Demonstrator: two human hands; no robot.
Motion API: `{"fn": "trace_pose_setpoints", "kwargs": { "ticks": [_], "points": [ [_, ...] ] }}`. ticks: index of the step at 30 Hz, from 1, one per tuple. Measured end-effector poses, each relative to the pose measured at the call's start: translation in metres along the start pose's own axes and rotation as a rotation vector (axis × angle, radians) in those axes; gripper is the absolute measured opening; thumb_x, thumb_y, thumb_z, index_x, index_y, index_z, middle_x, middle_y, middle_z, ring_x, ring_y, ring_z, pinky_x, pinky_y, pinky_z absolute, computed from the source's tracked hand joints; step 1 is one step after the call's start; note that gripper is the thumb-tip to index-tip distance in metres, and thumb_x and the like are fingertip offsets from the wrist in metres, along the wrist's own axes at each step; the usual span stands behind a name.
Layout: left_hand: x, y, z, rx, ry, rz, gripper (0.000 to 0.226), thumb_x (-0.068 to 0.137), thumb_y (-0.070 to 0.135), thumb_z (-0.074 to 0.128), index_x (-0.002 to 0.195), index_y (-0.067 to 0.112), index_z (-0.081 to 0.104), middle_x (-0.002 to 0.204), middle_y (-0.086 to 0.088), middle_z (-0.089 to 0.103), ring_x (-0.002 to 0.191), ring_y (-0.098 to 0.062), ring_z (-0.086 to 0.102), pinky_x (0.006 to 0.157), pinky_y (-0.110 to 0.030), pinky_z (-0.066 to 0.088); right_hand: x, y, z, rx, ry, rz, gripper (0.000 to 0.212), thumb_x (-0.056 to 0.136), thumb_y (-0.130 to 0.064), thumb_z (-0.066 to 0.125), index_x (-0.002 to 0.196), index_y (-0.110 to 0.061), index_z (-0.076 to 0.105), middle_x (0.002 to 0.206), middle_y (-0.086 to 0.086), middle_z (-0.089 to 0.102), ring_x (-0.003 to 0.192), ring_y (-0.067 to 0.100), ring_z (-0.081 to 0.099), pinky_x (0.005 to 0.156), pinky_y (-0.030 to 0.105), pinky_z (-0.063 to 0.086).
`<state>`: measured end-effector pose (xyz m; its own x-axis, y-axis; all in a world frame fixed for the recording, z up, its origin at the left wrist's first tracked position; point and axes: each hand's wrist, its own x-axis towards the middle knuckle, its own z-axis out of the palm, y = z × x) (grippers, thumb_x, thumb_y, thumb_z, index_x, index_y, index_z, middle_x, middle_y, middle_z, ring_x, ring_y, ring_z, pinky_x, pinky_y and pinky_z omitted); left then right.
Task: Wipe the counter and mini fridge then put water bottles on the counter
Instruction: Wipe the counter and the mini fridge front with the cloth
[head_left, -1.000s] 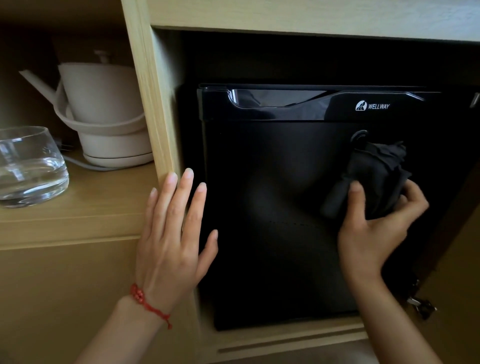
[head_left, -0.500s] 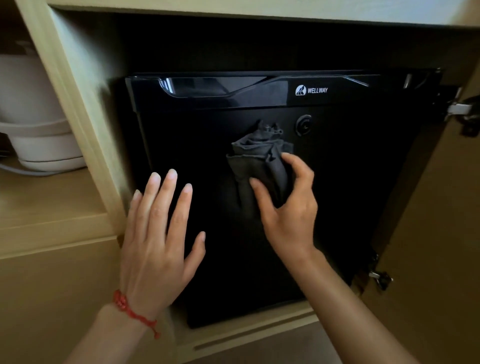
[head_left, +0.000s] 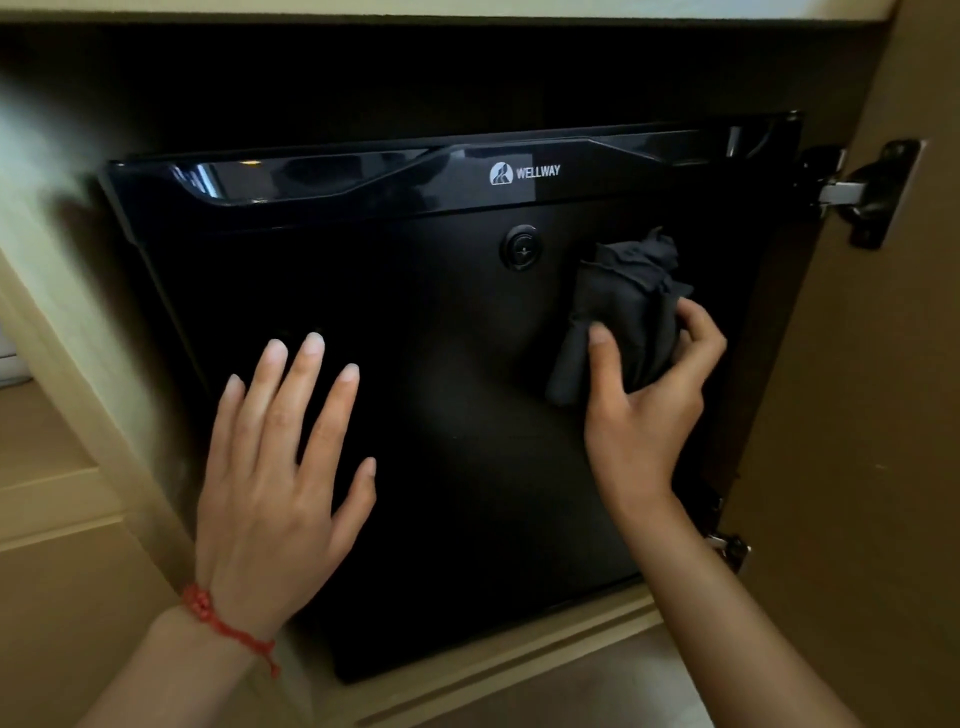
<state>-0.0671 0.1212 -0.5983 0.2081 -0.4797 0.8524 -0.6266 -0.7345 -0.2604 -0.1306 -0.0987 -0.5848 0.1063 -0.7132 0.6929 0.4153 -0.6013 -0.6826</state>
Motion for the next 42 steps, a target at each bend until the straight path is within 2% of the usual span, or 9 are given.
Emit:
{"fn": "trace_pose_setpoints", "kwargs": {
  "ticks": [4,8,14,18,21,29,35,39,42],
  "points": [
    [0.007,0.002,0.004,0.018,0.010,0.010,0.055,0.088,0.026,0.046,0.137,0.004,0.035,0.145,-0.024,0.031,0.138,-0.036,0.022,0.111,-0.051,0.020,0.010,0.002,-0.004,-0.014,-0.109,-0.095,0.050,0.081,-0.014,0.069,0.122,-0.003,0.042,0.116,0.003,0.051,0.108,0.011,0.054,0.092,0.021,0.045],
    [0.008,0.005,0.008,0.022,0.017,0.017,0.057,0.087,0.026,0.047,0.138,0.004,0.034,0.145,-0.025,0.029,0.138,-0.037,0.021,0.111,-0.053,0.021,0.031,0.018,-0.020,-0.138,-0.145,-0.207,0.051,0.080,-0.012,0.069,0.122,0.003,0.044,0.117,0.003,0.046,0.110,0.005,0.045,0.094,0.011,0.037],
    [0.004,0.001,0.004,0.032,-0.021,0.030,0.056,0.089,0.028,0.043,0.139,0.005,0.032,0.146,-0.022,0.027,0.139,-0.035,0.019,0.112,-0.050,0.018,0.034,0.052,-0.050,-0.076,0.062,0.064,0.052,0.086,-0.024,0.063,0.126,-0.003,0.038,0.117,0.004,0.050,0.107,0.012,0.052,0.085,0.006,0.038],
    [-0.003,0.001,0.002,0.007,-0.047,-0.006,0.055,0.090,0.029,0.042,0.139,0.004,0.032,0.147,-0.022,0.026,0.140,-0.035,0.018,0.113,-0.050,0.018,0.013,0.049,-0.039,-0.061,0.117,0.097,0.052,0.085,-0.021,0.064,0.125,0.000,0.038,0.120,0.010,0.050,0.109,0.010,0.049,0.089,0.007,0.037],
    [-0.011,0.000,-0.001,-0.010,-0.074,-0.010,0.055,0.090,0.029,0.041,0.138,0.004,0.033,0.147,-0.023,0.026,0.139,-0.035,0.018,0.112,-0.050,0.020,-0.012,0.032,-0.018,-0.039,0.049,0.068,0.052,0.082,-0.018,0.066,0.124,0.001,0.041,0.120,0.012,0.052,0.112,0.014,0.049,0.096,0.021,0.040],
    [-0.024,0.004,0.001,-0.069,-0.094,-0.057,0.054,0.089,0.025,0.041,0.136,0.000,0.034,0.145,-0.026,0.027,0.139,-0.037,0.017,0.112,-0.050,0.019,-0.056,0.009,0.013,-0.024,-0.216,-0.149,0.049,0.077,-0.008,0.071,0.117,0.005,0.047,0.112,0.001,0.047,0.105,0.003,0.048,0.092,0.005,0.036],
    [-0.029,0.000,0.006,-0.073,-0.069,-0.040,0.054,0.089,0.025,0.043,0.137,0.001,0.034,0.146,-0.026,0.026,0.139,-0.036,0.017,0.113,-0.049,0.017,-0.032,0.037,-0.018,-0.116,-0.015,0.068,0.052,0.081,-0.018,0.067,0.123,0.000,0.042,0.115,0.002,0.047,0.109,0.016,0.051,0.091,0.025,0.042],
    [-0.035,-0.003,0.007,-0.075,-0.086,-0.029,0.055,0.088,0.024,0.044,0.137,0.002,0.034,0.146,-0.025,0.025,0.139,-0.035,0.016,0.114,-0.048,0.016,-0.024,0.055,-0.034,-0.096,0.122,0.146,0.051,0.086,-0.015,0.063,0.125,0.003,0.036,0.114,0.002,0.045,0.100,-0.012,0.044,0.082,-0.001,0.033],
    [-0.039,-0.003,0.008,-0.085,-0.092,-0.033,0.055,0.087,0.024,0.045,0.137,0.002,0.034,0.146,-0.026,0.026,0.139,-0.036,0.017,0.113,-0.049,0.016,-0.036,0.052,-0.024,-0.047,0.137,0.160,0.050,0.087,-0.014,0.061,0.126,0.002,0.034,0.118,0.003,0.046,0.106,-0.008,0.046,0.088,0.005,0.038]
  ]
}}
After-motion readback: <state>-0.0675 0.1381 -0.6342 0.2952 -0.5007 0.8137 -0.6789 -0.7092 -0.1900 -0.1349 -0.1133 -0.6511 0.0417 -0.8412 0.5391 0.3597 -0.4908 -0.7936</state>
